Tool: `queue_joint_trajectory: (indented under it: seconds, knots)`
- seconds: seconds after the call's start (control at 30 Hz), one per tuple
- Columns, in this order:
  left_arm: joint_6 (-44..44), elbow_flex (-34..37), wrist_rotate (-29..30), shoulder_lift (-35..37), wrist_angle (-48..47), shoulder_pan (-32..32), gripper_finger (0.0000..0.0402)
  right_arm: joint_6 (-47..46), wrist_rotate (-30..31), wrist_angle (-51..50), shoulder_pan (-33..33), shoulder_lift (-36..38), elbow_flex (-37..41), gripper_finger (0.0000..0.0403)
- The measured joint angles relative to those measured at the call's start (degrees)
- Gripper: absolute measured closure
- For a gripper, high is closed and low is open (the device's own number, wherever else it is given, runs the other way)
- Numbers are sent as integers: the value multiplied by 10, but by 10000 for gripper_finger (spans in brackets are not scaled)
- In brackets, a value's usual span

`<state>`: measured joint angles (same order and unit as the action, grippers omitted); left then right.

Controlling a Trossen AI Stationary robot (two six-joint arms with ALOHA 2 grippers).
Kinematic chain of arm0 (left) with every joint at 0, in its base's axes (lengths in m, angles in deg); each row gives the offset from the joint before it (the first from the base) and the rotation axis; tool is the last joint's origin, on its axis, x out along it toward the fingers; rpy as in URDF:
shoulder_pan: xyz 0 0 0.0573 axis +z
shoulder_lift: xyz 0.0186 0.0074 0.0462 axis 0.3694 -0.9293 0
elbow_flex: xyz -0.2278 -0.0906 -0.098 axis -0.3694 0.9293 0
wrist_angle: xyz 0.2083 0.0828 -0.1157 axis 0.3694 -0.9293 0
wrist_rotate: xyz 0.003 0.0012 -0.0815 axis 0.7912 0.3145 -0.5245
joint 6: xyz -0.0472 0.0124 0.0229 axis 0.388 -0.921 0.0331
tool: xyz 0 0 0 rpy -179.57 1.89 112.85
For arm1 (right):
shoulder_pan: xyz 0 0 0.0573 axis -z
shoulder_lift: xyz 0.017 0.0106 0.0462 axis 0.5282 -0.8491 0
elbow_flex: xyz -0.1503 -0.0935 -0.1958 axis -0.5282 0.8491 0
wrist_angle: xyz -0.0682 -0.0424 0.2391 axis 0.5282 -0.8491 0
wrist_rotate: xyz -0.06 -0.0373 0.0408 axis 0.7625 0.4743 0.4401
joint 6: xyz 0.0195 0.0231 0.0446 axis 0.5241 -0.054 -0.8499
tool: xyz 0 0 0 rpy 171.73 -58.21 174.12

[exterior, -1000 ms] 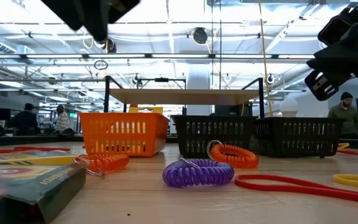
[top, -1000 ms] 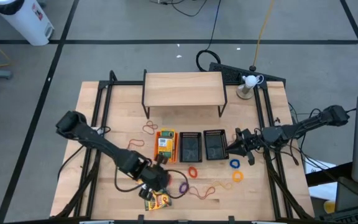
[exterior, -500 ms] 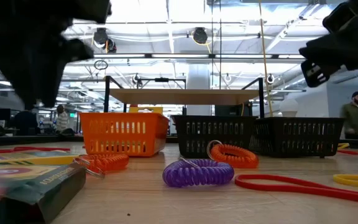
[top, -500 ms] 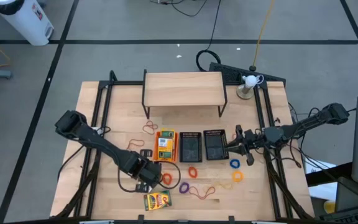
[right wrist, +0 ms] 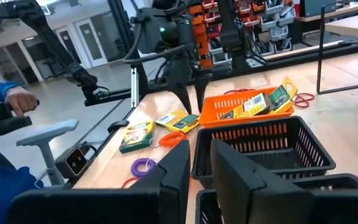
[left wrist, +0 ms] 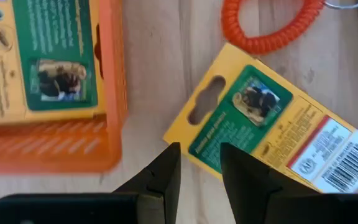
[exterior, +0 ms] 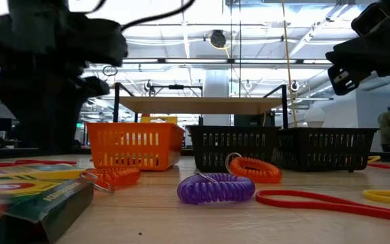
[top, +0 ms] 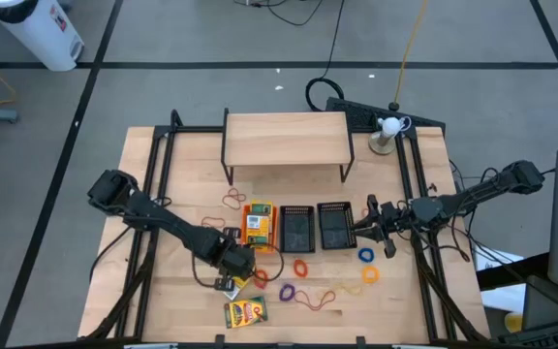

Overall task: Pick & Place Office Desk Supplies
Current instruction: Put the yellow crayon box into the orange bin

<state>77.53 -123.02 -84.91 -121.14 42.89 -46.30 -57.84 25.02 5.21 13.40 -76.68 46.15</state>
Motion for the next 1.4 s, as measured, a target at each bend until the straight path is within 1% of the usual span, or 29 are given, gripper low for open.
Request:
queue_joint_trajectory:
  seconds: [0.27, 0.53, 0.7, 0.97, 1.27, 1.4]
  knots:
    - [-64, 17, -66, 0, 34, 46, 288, -11, 0, -1, 0, 0, 0, 344]
    - [-95, 17, -82, 0, 40, 72, 288, -11, 0, -2, 0, 0, 0, 344]
    - [-96, 17, -119, 0, 41, 79, 288, -11, 0, -2, 0, 0, 0, 344]
    - [-94, 17, -119, 0, 51, 72, 288, -11, 0, -2, 0, 0, 0, 344]
    - [-81, 18, -118, -25, 71, 72, 288, -11, -1, -2, 0, -5, 0, 344]
    - [-81, 17, -119, -26, 74, 72, 288, -11, -1, -2, 0, -12, 0, 344]
